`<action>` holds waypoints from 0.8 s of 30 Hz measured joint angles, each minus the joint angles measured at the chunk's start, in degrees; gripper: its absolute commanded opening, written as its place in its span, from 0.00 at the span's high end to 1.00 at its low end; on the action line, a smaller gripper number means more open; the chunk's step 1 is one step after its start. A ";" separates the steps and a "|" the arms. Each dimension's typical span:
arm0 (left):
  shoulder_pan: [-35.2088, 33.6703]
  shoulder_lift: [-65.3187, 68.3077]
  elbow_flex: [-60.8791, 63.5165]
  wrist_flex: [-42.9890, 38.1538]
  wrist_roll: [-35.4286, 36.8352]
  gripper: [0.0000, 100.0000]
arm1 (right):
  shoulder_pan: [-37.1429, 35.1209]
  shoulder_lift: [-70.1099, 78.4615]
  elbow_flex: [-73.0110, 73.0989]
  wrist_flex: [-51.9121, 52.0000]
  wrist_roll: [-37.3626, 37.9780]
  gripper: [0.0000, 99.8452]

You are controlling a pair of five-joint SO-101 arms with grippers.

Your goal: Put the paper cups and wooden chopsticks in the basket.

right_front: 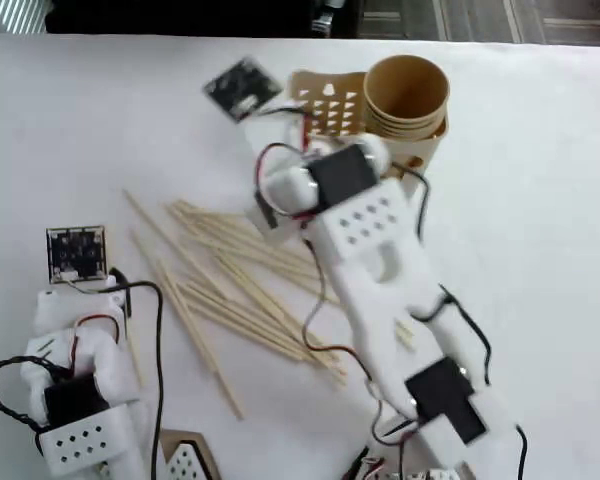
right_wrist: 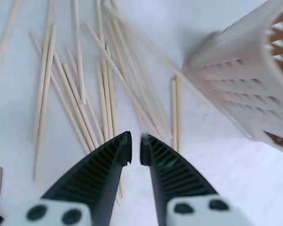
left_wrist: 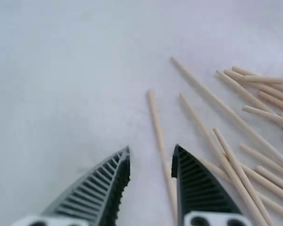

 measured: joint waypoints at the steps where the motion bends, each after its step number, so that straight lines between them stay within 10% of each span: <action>1: 0.00 0.00 0.00 0.00 0.00 0.84 | -0.53 2.37 0.62 -0.62 0.00 0.84; 24: 0.00 0.00 0.00 0.00 0.00 0.84 | -2.81 41.76 -16.79 -8.44 9.85 0.85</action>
